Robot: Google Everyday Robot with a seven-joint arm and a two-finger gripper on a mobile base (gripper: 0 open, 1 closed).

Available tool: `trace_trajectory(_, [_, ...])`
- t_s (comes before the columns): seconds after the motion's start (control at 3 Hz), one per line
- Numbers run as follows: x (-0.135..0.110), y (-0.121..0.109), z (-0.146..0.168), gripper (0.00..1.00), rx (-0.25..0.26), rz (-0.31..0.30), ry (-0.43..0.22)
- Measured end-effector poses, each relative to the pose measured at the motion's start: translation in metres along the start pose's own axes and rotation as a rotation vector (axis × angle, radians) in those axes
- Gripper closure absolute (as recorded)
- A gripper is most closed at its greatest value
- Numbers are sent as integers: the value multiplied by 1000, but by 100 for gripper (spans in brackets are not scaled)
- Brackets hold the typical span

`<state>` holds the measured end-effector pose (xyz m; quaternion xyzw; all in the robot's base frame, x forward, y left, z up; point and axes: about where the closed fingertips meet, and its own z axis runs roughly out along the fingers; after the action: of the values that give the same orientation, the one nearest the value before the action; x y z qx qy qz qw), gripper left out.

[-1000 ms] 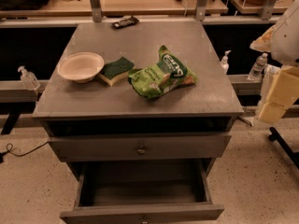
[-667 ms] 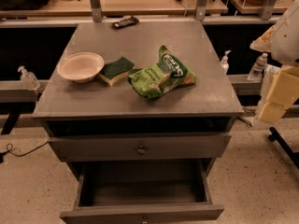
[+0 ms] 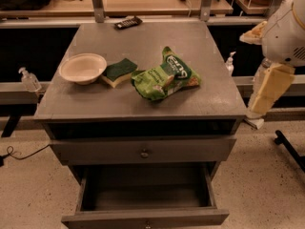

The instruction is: Place green rice chip bag into middle drawer

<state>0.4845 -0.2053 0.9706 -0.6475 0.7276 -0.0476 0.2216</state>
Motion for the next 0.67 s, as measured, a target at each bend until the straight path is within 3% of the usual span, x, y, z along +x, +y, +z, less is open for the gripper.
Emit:
trace_trajectory(0.33, [-27,-43,29,0,85,-186,-93])
trace_trajectory(0.67, [-80,-77,59,0,128,-497,-149])
